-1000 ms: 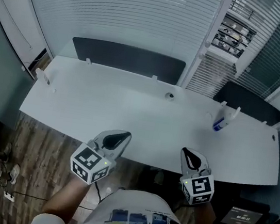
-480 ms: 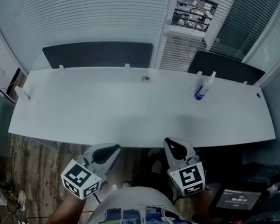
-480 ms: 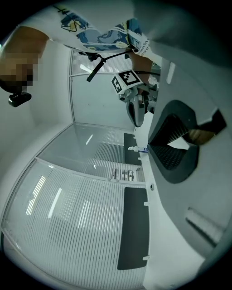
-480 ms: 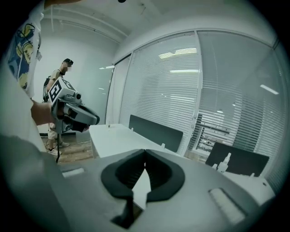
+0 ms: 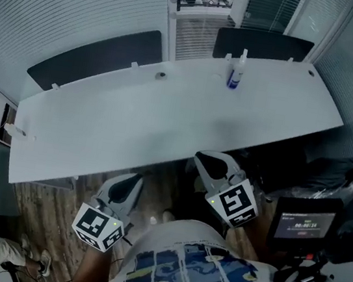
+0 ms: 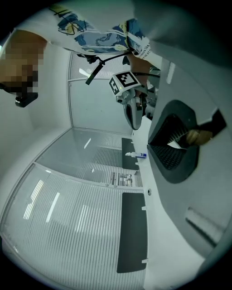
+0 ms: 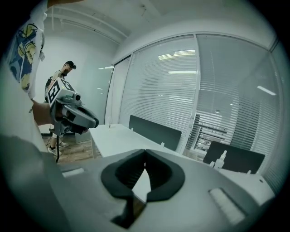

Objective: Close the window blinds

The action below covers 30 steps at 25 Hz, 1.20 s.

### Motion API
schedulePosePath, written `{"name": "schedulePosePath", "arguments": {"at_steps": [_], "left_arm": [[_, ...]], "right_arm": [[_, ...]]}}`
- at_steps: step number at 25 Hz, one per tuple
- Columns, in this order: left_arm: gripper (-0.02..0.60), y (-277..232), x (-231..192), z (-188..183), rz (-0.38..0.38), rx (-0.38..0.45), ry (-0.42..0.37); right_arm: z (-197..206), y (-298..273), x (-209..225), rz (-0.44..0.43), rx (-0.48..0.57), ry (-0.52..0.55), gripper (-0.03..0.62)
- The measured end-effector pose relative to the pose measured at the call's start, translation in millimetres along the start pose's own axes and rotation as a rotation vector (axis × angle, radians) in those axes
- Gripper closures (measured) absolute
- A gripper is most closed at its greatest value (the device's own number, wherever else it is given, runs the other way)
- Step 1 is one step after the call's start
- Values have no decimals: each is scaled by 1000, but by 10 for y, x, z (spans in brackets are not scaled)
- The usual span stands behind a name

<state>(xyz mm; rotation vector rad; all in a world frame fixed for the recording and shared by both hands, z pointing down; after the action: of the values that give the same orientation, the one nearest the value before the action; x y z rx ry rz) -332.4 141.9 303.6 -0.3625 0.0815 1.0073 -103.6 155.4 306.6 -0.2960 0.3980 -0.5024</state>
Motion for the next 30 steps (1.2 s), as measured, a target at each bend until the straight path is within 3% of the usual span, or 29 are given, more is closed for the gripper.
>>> {"name": "schedulePosePath", "arguments": {"at_steps": [30], "left_arm": [[574, -27, 17, 142, 12, -33, 3]], "right_arm": [[-101, -58, -112, -29, -8, 67, 591]]}}
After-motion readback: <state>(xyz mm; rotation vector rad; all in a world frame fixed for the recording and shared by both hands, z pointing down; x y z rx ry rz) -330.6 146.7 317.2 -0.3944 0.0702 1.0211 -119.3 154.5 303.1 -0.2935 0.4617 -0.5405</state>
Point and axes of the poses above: the fingertips, and each gripper's own axes: y backward along the fingers, x to its right, z out of its underside, the point moved 7 cm from there along y, backward along the fingers, and after that the axes turned 6 degrees about y, right-handed, at the moved point
